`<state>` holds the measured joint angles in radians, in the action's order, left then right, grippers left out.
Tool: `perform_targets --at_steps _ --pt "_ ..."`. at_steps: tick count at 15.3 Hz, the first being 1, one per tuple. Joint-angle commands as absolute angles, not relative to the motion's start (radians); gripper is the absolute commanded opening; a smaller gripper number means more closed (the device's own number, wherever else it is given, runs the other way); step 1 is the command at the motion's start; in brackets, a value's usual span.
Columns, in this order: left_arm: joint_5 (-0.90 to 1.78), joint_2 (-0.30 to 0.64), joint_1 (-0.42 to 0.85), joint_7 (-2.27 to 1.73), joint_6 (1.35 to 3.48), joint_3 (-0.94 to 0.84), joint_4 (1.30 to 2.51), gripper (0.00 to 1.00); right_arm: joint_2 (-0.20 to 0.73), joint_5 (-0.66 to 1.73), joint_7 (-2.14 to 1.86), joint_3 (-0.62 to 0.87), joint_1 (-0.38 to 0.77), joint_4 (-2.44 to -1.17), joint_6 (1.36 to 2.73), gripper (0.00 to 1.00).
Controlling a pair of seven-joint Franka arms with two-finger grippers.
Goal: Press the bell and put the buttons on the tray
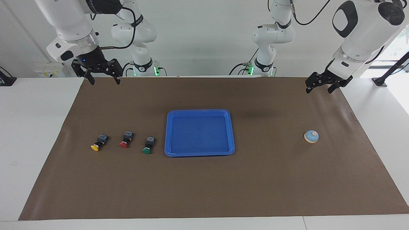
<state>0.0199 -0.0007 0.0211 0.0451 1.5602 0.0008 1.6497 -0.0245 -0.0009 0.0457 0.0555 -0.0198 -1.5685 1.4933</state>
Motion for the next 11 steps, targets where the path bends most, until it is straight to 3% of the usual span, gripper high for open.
perform_targets --at_steps 1,10,11 --pt "0.012 -0.006 0.026 0.032 1.566 0.005 1.646 1.00 -0.041 -0.003 0.017 0.061 -0.032 -1.583 1.486 1.00" --pt "0.012 -0.006 0.029 0.034 1.603 0.005 1.654 1.00 -0.041 -0.003 0.017 0.061 -0.032 -1.583 1.486 1.00" --pt "0.012 -0.012 0.025 0.041 1.618 0.006 1.672 0.90 -0.041 -0.003 0.017 0.061 -0.032 -1.583 1.486 1.00"
